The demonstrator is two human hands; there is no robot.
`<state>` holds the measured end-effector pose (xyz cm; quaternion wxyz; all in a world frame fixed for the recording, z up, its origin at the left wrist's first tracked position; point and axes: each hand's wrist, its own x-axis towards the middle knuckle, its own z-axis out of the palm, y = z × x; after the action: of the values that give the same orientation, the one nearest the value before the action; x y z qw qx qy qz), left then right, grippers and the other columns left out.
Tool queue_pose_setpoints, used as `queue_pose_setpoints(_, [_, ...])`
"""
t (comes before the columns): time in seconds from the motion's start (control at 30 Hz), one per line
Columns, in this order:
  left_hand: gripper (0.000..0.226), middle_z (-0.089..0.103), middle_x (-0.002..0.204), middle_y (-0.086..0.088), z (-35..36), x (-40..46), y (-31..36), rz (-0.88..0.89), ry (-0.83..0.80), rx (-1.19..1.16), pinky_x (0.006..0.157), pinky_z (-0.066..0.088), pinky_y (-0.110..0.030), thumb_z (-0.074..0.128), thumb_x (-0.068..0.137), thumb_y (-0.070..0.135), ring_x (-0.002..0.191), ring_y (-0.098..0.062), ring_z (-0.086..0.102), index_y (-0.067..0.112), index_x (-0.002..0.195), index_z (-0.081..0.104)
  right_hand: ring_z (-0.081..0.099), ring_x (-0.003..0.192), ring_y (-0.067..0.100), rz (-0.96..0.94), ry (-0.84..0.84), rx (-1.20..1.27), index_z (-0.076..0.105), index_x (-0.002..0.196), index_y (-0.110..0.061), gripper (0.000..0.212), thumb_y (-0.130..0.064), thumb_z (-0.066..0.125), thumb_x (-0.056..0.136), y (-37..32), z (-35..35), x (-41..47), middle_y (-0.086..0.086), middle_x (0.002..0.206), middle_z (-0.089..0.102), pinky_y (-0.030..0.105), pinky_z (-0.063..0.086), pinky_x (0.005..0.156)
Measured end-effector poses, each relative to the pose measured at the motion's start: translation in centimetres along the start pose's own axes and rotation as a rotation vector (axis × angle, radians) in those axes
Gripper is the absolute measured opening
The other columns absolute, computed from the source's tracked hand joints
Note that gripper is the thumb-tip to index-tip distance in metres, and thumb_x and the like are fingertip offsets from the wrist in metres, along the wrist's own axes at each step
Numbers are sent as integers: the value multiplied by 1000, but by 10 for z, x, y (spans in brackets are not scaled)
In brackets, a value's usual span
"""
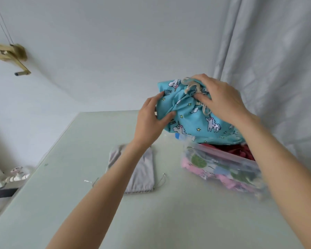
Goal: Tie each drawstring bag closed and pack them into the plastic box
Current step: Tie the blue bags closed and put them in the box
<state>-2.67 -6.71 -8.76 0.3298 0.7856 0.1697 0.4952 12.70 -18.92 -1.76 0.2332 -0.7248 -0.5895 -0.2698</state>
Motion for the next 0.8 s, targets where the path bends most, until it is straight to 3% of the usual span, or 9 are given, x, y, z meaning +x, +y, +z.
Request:
queue_pose_setpoints(0.2, [61, 52, 131, -2, 82, 1, 24, -100, -273, -90, 89, 52, -33, 71, 81, 25, 104, -16, 58, 16, 136, 45, 59, 95, 28, 139, -144, -97, 45, 129, -32, 39, -34, 55, 92, 82, -29, -38, 4, 113, 64, 32, 41, 68])
queue_pose_setpoints(0.27, [56, 56, 128, 2, 93, -1, 21, -27, -354, 136, 89, 50, -33, 68, 83, 34, 109, -15, 56, 23, 134, 47, 60, 98, 24, 184, -277, -53, 44, 131, -34, 42, -35, 56, 91, 102, -25, -52, 1, 118, 63, 36, 47, 76])
queue_pose_setpoints(0.33, [52, 53, 130, 8, 94, -3, 15, 74, -304, 447, 92, 44, -31, 62, 83, 49, 119, -15, 47, 31, 130, 50, 55, 113, 20, 215, -443, -3, 39, 137, -35, 51, -40, 57, 89, 115, -16, -66, -1, 134, 54, 41, 47, 92])
queue_pose_setpoints(0.4, [55, 48, 135, 11, 96, -1, 18, 129, -316, 484, 95, 40, -32, 57, 82, 58, 125, -13, 41, 32, 130, 49, 40, 129, 16, 224, -503, 19, 30, 143, -35, 62, -46, 56, 87, 124, -13, -80, -4, 146, 38, 42, 37, 105])
queue_pose_setpoints(0.5, [68, 37, 145, 12, 112, 7, 28, 211, -628, 444, 104, 36, -34, 57, 81, 60, 132, -11, 35, 31, 140, 38, 27, 136, 12, 203, -501, 92, 26, 144, -37, 71, -52, 58, 83, 131, -13, -93, -10, 151, 27, 43, 29, 111])
queue_pose_setpoints(0.63, [86, 26, 152, 14, 139, 25, 27, 202, -906, 666, 102, 36, -36, 58, 77, 65, 134, -16, 36, 33, 147, 20, 16, 142, 12, 208, -703, 48, 13, 149, -34, 83, -49, 62, 83, 136, -3, -104, -12, 156, 12, 39, 22, 115])
queue_pose_setpoints(0.7, [87, 31, 150, 13, 152, 27, 23, 235, -1005, 789, 100, 39, -37, 58, 76, 67, 131, -18, 41, 34, 146, 20, 15, 143, 11, 187, -780, 7, 10, 149, -32, 84, -45, 62, 85, 137, 9, -109, -12, 157, 9, 34, 20, 116])
queue_pose_setpoints(0.8, [70, 46, 139, 11, 165, 25, 17, 283, -1070, 850, 93, 43, -36, 56, 80, 63, 124, -19, 49, 37, 141, 32, 16, 143, 12, 170, -846, -35, 11, 149, -27, 78, -39, 59, 89, 135, 24, -113, -7, 157, 11, 32, 23, 115])
